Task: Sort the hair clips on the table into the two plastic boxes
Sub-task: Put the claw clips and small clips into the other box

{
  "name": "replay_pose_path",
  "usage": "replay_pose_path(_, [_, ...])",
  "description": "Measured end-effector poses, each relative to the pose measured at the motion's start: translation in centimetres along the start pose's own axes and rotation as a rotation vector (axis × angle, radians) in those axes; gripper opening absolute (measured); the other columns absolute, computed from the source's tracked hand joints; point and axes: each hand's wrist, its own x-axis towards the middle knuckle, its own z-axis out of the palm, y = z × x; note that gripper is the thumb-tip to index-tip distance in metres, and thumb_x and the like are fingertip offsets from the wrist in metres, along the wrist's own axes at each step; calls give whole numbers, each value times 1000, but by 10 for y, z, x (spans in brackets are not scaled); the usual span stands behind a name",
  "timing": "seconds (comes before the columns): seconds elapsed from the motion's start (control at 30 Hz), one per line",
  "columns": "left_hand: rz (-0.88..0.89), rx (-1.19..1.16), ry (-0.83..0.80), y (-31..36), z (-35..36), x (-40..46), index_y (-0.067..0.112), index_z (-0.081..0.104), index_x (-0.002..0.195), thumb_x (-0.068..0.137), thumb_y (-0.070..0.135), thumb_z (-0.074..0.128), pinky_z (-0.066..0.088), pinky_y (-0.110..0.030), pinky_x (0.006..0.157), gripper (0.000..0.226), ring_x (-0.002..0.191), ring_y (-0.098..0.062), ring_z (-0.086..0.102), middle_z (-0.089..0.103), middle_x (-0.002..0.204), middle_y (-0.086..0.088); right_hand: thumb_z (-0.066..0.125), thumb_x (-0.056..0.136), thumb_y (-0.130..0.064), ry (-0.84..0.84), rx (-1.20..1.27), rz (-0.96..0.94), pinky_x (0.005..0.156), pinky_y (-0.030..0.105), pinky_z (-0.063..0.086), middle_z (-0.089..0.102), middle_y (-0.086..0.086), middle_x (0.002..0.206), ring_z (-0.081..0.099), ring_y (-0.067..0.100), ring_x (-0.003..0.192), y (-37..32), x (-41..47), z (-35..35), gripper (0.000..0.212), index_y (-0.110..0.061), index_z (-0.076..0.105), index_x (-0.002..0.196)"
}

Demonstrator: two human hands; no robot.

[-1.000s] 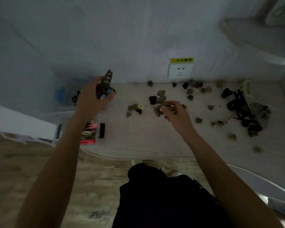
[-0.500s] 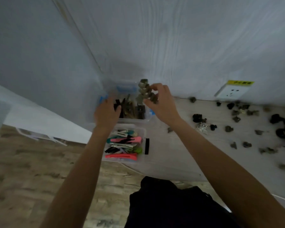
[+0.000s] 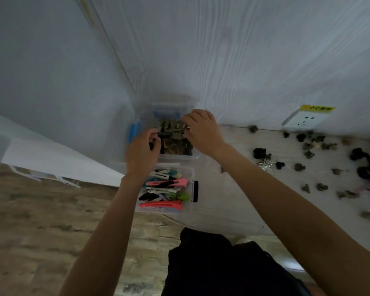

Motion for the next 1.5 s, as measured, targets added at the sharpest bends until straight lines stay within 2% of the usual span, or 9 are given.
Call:
replay_pose_path(0.13, [59,113,-38,-7,3,10,17,53,123,93,27,51,45,-34,89,32,110,-23,55,61,119,-4,53,88,-34,-337,-112,-72,106,37,27,44,8,142,38,26,132,-5,9,8,61,-15,32,141])
replay_pose_path(0.27, [165,230,-52,-23,9,11,12,50,128,90,28,51,38,-42,104,40,120,-30,48,56,128,-10,43,91,-43,-477,-252,-85,101,39,31,53,10,133,47,27,123,-14,24,15,59,-13,29,140])
replay_pose_path(0.37, [180,204,-61,-27,9,11,12,49,129,91,30,49,35,-40,107,43,124,-28,47,54,131,-9,40,92,-42,-385,-330,-80,97,40,32,55,9,129,47,28,118,-20,22,8,51,-10,43,131])
replay_pose_path(0.5, [295,161,-37,-11,3,11,13,52,128,93,33,44,39,-38,103,41,122,-25,50,58,128,-7,45,89,-29,-2,-33,21,92,39,38,65,6,113,56,26,106,-17,-20,-19,34,-13,59,116])
replay_pose_path(0.7, [779,-47,-25,74,32,-4,13,63,111,93,26,46,44,-30,84,28,90,-17,60,70,96,1,41,89,-31,175,168,388,85,35,47,69,5,100,63,26,94,34,-158,-67,35,-13,64,109])
replay_pose_path(0.87, [971,-103,-290,175,109,-35,17,65,109,90,27,50,43,-26,74,27,83,-16,61,71,90,3,53,89,-24,85,129,758,92,41,43,63,16,114,57,37,106,109,-276,-81,28,-8,65,109])
replay_pose_path(1.03, [682,-66,-791,262,201,-66,18,47,132,89,27,57,46,-34,91,45,111,-21,56,59,125,-4,55,84,-25,165,99,998,91,46,42,58,20,119,53,42,107,189,-360,-106,38,-8,59,117])
replay_pose_path(1.33, [691,-36,-734,367,316,-102,18,21,146,83,41,63,22,-39,115,80,139,-29,19,24,151,-11,69,78,-38,-14,73,1159,111,56,19,3,14,156,5,40,141,319,-423,-126,91,-25,12,147])
replay_pose_path(1.5, [1044,355,-608,407,352,-111,30,19,145,81,29,66,31,-48,108,79,141,-35,15,14,156,-7,76,71,-42,-266,121,980,110,59,22,-11,13,156,-2,42,141,372,-418,-131,108,-31,1,147])
